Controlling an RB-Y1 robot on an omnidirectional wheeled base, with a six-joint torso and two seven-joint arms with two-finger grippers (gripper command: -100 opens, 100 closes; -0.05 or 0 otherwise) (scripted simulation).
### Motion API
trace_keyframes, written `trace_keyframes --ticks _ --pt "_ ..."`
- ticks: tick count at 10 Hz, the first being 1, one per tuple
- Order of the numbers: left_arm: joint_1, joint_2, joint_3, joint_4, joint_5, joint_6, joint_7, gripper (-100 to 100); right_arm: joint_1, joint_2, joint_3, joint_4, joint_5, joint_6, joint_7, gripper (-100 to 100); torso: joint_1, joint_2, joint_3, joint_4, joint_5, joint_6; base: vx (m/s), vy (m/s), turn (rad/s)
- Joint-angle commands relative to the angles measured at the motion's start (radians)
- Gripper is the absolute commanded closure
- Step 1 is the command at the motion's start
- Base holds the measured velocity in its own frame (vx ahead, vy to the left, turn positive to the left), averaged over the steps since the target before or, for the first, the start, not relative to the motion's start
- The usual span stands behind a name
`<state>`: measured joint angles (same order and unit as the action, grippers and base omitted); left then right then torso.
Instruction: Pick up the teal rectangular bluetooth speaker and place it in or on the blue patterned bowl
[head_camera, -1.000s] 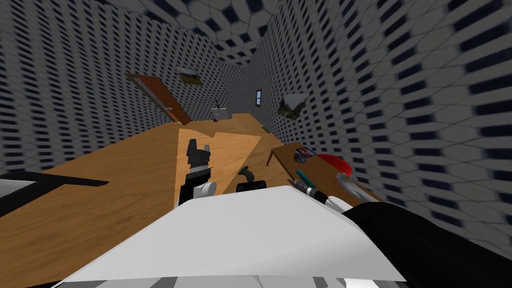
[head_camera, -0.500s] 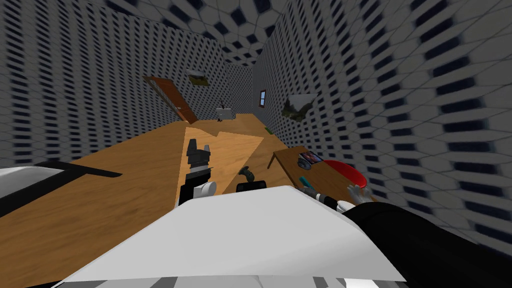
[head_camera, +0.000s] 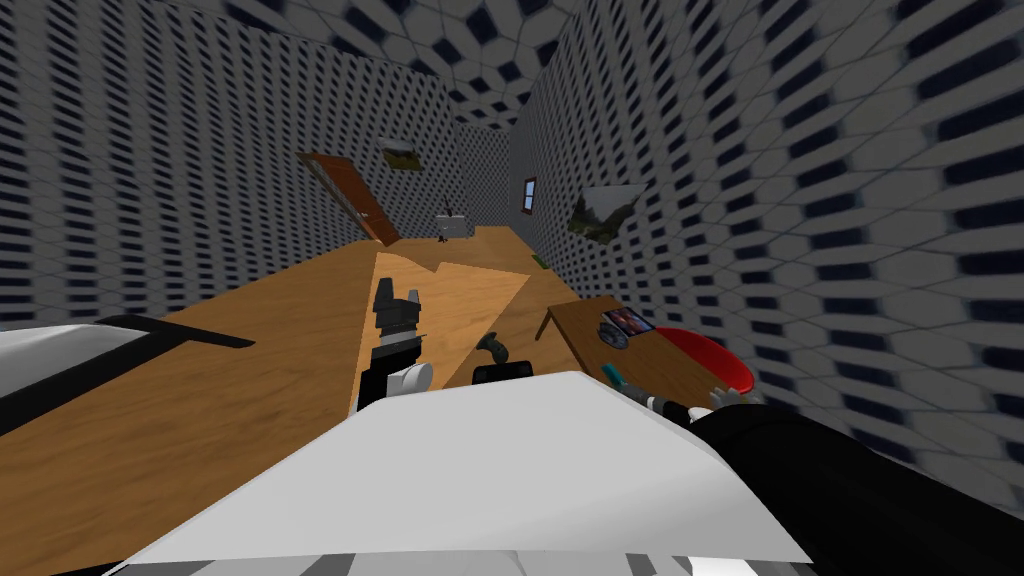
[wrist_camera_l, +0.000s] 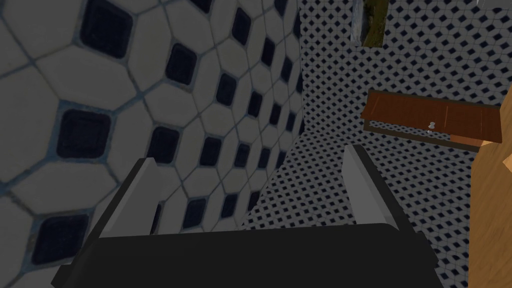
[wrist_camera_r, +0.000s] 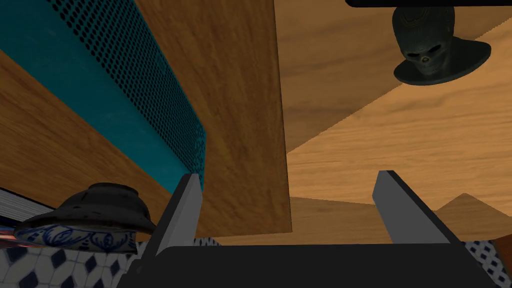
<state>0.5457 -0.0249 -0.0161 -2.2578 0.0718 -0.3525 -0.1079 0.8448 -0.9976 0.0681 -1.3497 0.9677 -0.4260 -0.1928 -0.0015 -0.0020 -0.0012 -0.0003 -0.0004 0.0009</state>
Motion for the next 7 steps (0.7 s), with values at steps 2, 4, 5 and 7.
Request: trace_keyframes --ticks 2,4,5,7 --pt "0.0 0.0 0.0 0.0 0.0 0.0 0.0 0 -0.002 -0.022 0.011 0.075 0.059 -0.03 0.004 -100 -0.001 -0.001 0.0 0.0 0.0 0.0 0.059 -0.076 0.088" --pt "0.0 0.0 0.0 0.0 0.0 0.0 0.0 0 -0.006 -0.029 0.02 0.122 0.094 -0.051 0.008 -100 -0.001 -0.001 0.0 0.0 0.0 0.0 0.055 -0.066 0.053" --pt "0.0 0.0 0.0 0.0 0.0 0.0 0.0 0 -0.009 -0.032 0.026 0.153 0.117 -0.065 0.011 -100 -0.001 -0.001 -0.001 0.0 0.0 0.0 0.065 -0.083 0.057" --pt "0.0 0.0 0.0 0.0 0.0 0.0 0.0 0 -0.007 -0.033 0.026 0.15 0.117 -0.063 0.009 -100 -0.002 -0.001 -0.001 0.0 0.0 0.0 0.035 -0.059 0.027"
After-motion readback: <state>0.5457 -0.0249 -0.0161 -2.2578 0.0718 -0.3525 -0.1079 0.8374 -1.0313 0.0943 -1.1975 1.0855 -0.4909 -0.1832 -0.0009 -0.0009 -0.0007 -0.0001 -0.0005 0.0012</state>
